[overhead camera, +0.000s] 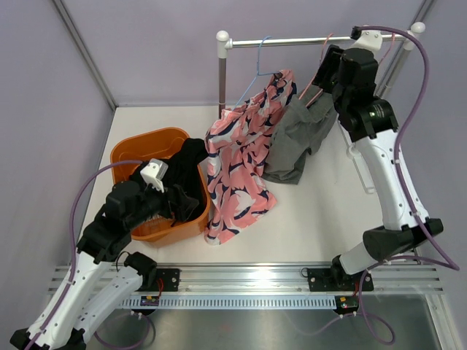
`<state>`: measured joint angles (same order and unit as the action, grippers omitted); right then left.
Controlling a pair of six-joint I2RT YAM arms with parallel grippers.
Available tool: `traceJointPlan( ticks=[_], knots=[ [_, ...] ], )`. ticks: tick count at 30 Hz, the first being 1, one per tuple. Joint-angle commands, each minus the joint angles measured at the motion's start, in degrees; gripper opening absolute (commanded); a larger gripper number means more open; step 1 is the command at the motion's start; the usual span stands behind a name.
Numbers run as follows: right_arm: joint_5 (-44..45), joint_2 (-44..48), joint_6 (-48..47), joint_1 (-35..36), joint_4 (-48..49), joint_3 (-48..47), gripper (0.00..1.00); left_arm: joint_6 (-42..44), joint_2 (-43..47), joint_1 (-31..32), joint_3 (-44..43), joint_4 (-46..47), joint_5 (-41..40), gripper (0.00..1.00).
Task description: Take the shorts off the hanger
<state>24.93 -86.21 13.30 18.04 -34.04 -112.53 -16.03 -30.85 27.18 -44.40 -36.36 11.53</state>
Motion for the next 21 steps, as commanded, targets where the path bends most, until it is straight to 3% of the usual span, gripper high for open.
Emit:
traceJointPlan(
  ticks=[1,14,21],
  knots=[
    [2.8,-3.6,2.1,1.1,3.5,-2.5,0.63,0.4,-0.4,0.2,0.1,1.6,-1.0,0.99],
    [10.7,-8.8,3.4,1.8,12.2,-0.8,0.66,0.6,-0.7,0.2,0.1,1.7,-0.6,0.99],
    [10.9,-13.7,3.0,1.8,8.8,-6.6,0.65,0.5,-0.8,0.2,0.1,1.7,-0.5,0.99]
  ],
)
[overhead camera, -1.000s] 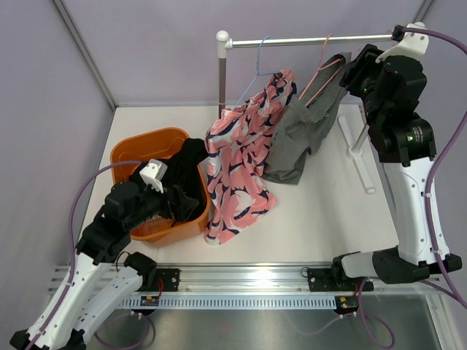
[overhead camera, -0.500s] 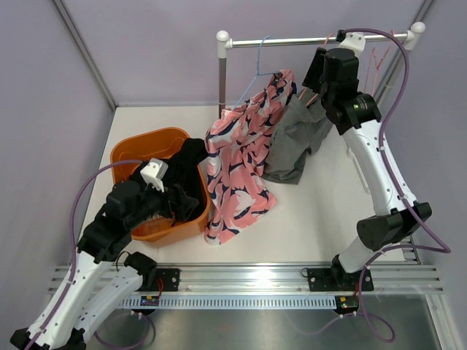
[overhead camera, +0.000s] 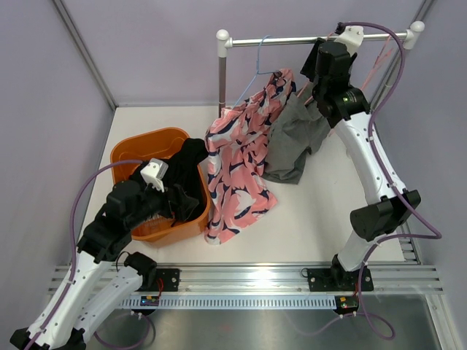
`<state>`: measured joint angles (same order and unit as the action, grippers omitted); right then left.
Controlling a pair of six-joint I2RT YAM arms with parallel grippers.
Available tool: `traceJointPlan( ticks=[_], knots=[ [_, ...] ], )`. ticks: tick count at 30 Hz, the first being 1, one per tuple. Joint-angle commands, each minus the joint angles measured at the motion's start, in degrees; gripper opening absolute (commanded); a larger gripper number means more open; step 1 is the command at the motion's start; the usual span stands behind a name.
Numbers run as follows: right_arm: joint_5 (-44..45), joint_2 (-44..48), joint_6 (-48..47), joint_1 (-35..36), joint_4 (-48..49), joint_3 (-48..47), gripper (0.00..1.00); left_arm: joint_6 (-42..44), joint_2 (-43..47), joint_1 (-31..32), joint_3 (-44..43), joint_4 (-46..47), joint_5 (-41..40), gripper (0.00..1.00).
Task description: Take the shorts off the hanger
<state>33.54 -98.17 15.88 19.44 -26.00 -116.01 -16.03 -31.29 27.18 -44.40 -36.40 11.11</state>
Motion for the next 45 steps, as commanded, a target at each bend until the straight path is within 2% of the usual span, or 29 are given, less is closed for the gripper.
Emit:
traceJointPlan(
  ticks=[1,7,10,14,15,17,18,22,38,41,45],
  knots=[
    [2.3,-1.8,0.6,0.4,0.9,-3.0,0.65,0.5,-0.3,0.2,0.1,1.7,0.0,0.99],
    [3.4,-2.9,-0.3,0.4,1.0,-3.9,0.62,0.6,-0.3,0.2,0.1,1.8,0.0,0.99],
    [3.8,-3.0,-0.9,0.6,1.5,-4.0,0.55,0.6,-0.3,0.2,0.1,1.7,0.1,0.99],
    [4.2,-2.8,-2.4,0.8,2.2,-3.5,0.40,0.6,-0.3,0.2,0.2,1.9,0.1,0.99],
    [4.1,-2.8,-3.1,0.9,2.2,-3.6,0.31,0.6,-0.4,0.2,0.2,1.9,0.1,0.99],
    [3.4,-2.8,-3.5,0.9,1.9,-3.8,0.23,0.5,-0.4,0.2,0.2,1.9,0.1,0.99],
    [3.1,-2.8,-4.0,0.9,1.7,-4.1,0.13,0.6,-0.4,0.2,0.1,1.9,0.0,0.99],
    [1.4,-1.5,-4.8,0.9,1.0,-3.7,0.00,0.5,-0.4,0.2,0.2,1.9,0.0,0.99],
    [-5.9,10.2,-6.7,0.9,-7.7,-3.7,0.00,0.5,-1.0,0.3,0.2,1.8,0.0,0.99],
    [-9.3,10.5,-6.1,0.9,-13.7,-6.2,0.00,0.6,-1.2,0.2,0.2,1.8,0.0,0.99],
    [-12.1,15.5,-5.2,0.9,-16.9,-2.0,0.00,0.4,-1.7,0.2,0.2,1.8,-0.1,0.99]
  ],
)
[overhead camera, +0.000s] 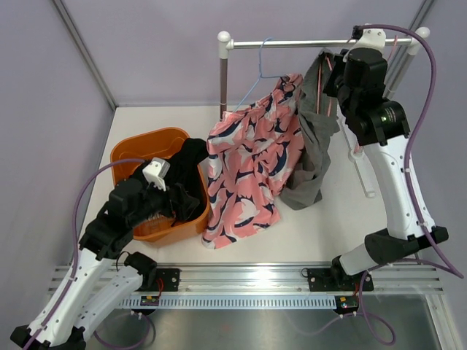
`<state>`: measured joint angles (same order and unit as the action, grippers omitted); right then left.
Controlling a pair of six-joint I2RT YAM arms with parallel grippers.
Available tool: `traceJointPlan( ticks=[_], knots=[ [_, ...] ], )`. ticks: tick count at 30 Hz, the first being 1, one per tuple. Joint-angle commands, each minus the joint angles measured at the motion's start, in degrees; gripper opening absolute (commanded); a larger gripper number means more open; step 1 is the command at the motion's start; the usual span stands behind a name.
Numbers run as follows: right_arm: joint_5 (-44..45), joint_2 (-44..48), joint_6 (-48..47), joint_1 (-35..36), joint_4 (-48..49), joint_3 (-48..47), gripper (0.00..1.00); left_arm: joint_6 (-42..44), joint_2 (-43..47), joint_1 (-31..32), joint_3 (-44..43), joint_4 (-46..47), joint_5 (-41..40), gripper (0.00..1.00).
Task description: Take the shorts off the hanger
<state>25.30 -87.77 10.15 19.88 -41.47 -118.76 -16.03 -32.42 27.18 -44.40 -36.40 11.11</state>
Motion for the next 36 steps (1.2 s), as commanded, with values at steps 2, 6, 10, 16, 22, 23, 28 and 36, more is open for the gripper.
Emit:
traceJointPlan(
  ticks=[2,6,10,16,22,23,28,36],
  knots=[
    [-4.4,7.4,0.8,0.4,-2.6,3.9,0.00,0.5,-0.6,0.2,0.1,1.9,0.1,0.99],
    [-5.6,14.0,1.1,0.4,-5.5,8.4,0.00,0.6,-1.2,0.2,0.1,2.0,0.7,0.99],
    [-8.8,19.9,1.4,0.5,-7.8,13.1,0.00,0.7,-1.6,0.2,-0.2,2.0,1.4,0.99],
    [-14.8,27.6,1.2,0.4,-11.8,19.2,0.00,1.3,-0.4,0.2,-3.1,3.4,3.7,0.99],
    [-19.2,34.3,1.4,0.4,-13.1,25.3,0.00,1.3,0.2,0.2,-18.2,-0.7,-7.3,0.99],
    [-19.7,35.4,1.4,0.4,-13.4,25.8,0.00,1.2,-0.2,0.2,-20.0,-1.7,-9.9,0.99],
    [-24.8,37.5,1.8,0.4,-14.2,27.6,0.00,-2.0,-4.2,0.2,-25.5,3.3,-5.0,0.99],
    [-30.8,38.9,2.9,0.4,-13.6,30.2,0.00,-5.2,-16.1,13.4,-27.9,9.9,-15.7,0.94]
  ],
)
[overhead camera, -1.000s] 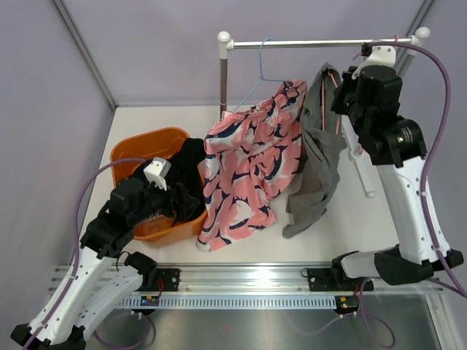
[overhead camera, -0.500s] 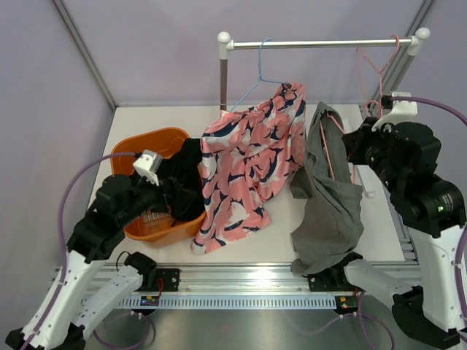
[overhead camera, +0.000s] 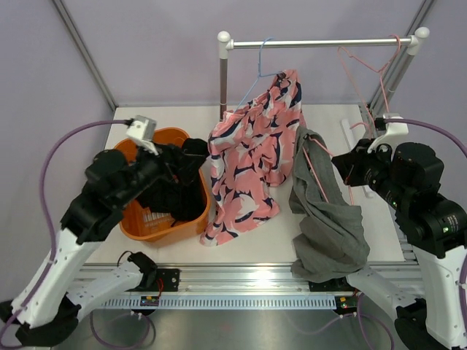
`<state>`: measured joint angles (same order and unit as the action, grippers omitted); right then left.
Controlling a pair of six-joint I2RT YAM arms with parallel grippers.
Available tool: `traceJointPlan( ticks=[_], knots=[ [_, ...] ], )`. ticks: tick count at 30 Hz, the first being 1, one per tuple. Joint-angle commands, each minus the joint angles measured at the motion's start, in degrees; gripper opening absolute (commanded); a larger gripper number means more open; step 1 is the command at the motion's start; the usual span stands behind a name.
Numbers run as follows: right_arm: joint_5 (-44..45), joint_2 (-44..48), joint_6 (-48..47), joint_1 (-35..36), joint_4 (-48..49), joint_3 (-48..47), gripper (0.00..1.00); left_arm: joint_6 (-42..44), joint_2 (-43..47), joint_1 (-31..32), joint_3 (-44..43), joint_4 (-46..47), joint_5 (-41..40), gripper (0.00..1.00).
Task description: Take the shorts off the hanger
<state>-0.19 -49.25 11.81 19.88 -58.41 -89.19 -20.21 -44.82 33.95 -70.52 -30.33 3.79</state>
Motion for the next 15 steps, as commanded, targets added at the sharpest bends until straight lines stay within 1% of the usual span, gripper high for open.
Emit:
traceJointPlan(
  ticks=[1,2,3,4,6,7,8,10,11,15],
  knots=[
    [-5.9,0.4,1.4,0.4,3.4,1.2,0.00,0.1,-6.7,9.9,-2.9,4.3,-11.2,0.94],
    [-6.1,0.3,1.5,0.4,3.5,1.5,0.00,0.6,-8.4,16.0,-5.0,4.7,-13.8,0.95],
    [-6.1,0.3,1.3,0.4,3.6,1.6,0.00,1.2,-10.2,18.6,-6.1,4.9,-18.3,0.95],
    [-6.0,0.4,1.4,0.4,3.6,1.7,0.00,2.1,-13.8,23.0,-7.3,5.4,-20.2,0.96],
    [-6.1,0.4,1.3,0.4,3.9,1.8,0.00,3.3,-19.0,27.1,-10.5,7.0,-23.5,0.96],
    [-6.1,0.4,1.2,0.5,3.9,1.9,0.00,3.7,-19.0,28.1,-11.3,8.0,-24.2,0.97],
    [-6.1,0.3,1.2,0.4,3.9,2.0,0.00,4.0,-22.2,28.9,-12.5,8.9,-25.2,0.98],
    [-6.1,0.1,1.3,0.5,3.6,2.2,0.00,4.6,-25.3,30.2,-13.3,11.8,-25.9,0.99],
    [-5.9,0.2,1.2,0.4,3.5,2.2,0.00,4.7,-28.3,30.3,-13.8,12.6,-26.3,0.99],
    [-4.8,0.0,0.7,0.4,2.7,2.1,0.00,4.5,-33.7,30.9,-15.3,17.9,-26.3,0.99]
  ],
)
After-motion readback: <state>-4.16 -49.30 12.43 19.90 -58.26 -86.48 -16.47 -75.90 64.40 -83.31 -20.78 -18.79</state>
